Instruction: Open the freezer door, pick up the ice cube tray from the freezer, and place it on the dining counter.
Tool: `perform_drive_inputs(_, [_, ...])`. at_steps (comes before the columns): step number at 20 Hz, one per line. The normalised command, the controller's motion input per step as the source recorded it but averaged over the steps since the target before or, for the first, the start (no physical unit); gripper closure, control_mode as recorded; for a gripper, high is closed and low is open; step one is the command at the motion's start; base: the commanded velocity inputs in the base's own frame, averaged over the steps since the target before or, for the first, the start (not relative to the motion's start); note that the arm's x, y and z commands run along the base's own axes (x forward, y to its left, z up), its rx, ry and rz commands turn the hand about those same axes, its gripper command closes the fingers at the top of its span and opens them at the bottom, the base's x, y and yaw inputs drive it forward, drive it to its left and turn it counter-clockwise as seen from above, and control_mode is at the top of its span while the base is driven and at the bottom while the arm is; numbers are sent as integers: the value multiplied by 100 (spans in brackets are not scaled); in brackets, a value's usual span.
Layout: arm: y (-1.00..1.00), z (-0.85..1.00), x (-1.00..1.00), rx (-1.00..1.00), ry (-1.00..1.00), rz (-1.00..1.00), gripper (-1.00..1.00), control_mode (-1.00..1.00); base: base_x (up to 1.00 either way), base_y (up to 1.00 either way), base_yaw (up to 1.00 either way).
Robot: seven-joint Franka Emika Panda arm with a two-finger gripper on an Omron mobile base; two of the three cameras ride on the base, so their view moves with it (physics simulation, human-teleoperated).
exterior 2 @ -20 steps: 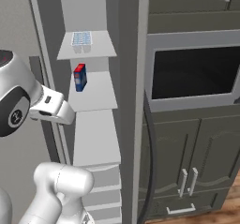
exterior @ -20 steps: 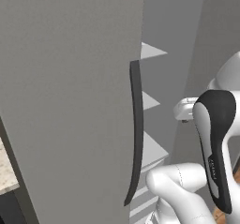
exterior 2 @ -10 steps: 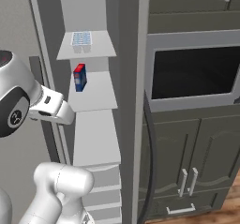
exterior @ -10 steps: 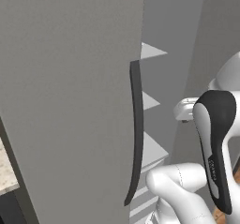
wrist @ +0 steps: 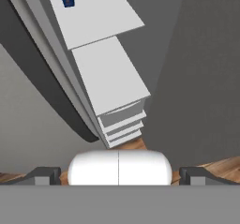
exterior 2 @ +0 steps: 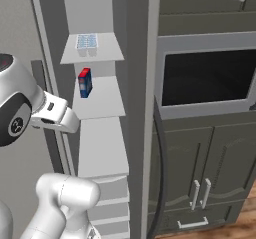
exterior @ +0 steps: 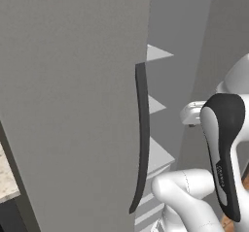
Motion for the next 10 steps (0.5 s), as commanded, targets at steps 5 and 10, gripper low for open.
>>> perform_drive_inputs(5, [0,0,0,0,0,0,-100,100,34,26,0])
perform_drive_inputs(10, [0,0,0,0,0,0,-100,100,39,31,0])
